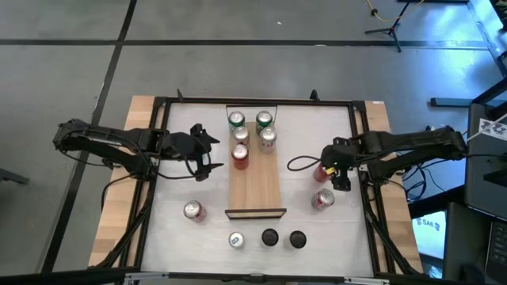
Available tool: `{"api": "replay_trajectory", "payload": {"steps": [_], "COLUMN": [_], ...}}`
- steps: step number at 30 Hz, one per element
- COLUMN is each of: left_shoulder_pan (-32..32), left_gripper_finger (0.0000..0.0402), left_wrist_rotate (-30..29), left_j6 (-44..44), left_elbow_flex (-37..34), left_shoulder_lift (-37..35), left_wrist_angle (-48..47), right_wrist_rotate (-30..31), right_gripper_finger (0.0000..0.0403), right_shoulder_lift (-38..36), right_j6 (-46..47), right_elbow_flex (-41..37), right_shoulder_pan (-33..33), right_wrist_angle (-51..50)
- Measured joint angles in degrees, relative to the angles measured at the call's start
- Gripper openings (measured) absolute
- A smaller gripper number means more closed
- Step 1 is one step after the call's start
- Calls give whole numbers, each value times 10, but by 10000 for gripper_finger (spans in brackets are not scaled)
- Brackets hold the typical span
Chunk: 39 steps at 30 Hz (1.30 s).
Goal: Place canned beverage on shelf
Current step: Put the black soda can on the shelf aligned with the other black soda can
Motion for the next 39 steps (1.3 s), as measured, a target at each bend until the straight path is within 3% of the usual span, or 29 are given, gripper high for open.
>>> {"api": "replay_trajectory", "payload": {"steps": [9,23,39], "left_shoulder_pan": [0,0,0], "left_gripper_finger": [378,378,378], "left_wrist_rotate": [-1,-1,-1], "left_j6": [0,0,0], "left_elbow_flex": [0,0,0], "left_shoulder_lift": [0,0,0], "left_wrist_angle": [16,24,24], "right_wrist_rotate": [35,2,33], "right_gripper_finger": [356,356,356], "right_shoulder_lift": [0,-3,0], "right_j6": [-1,-5,-157], "right_elbow_flex": [-56,-26,-4], "right_shoulder_pan": [0,0,0], "right_wrist_angle": [37,47,14]}}
